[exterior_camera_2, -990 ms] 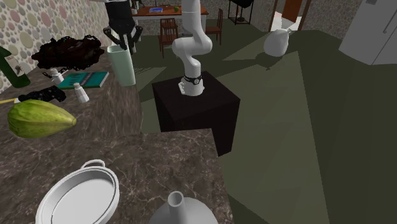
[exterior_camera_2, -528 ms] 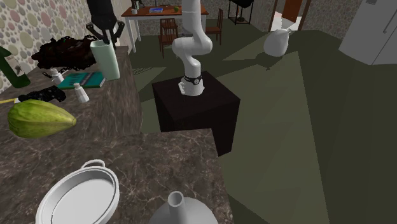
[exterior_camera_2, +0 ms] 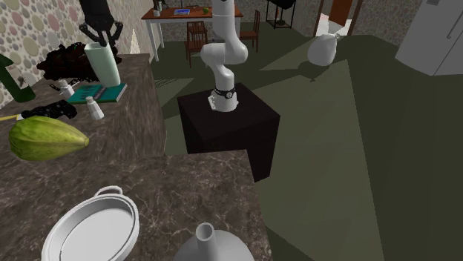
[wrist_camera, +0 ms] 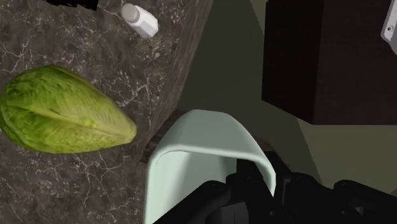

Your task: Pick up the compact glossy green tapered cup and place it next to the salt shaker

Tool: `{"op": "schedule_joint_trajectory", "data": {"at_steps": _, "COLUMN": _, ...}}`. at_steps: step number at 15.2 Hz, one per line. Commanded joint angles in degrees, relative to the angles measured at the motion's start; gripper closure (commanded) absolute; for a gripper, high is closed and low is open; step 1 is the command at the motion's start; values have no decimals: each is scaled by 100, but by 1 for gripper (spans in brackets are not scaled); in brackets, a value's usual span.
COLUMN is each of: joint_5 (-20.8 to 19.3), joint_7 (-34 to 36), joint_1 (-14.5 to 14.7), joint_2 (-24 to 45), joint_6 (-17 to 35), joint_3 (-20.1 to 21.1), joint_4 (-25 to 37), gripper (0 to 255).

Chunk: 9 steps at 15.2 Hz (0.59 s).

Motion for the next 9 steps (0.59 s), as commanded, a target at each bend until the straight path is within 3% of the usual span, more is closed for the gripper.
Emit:
{"op": "schedule_joint_trajectory", "data": {"at_steps": 1, "joint_5": 121, "joint_7": -384, "joint_1": -179, "joint_2": 158, "joint_6": -21, "joint_3": -193, "joint_4": 141, "gripper": 255}}
{"op": "schedule_joint_trajectory", "data": {"at_steps": 5, "joint_5": 589, "joint_7": -1193, "joint_1": -672, "joint_2": 740, "joint_6": -111, "joint_3": -556, "joint_4": 616, "gripper": 255}}
{"op": "schedule_joint_trajectory", "data": {"at_steps": 9, "joint_5": 1214, "joint_7": -2012, "joint_1": -1415, "joint_2": 1480, "joint_6": -310, "joint_3": -776, "joint_4": 1276, "gripper": 255}}
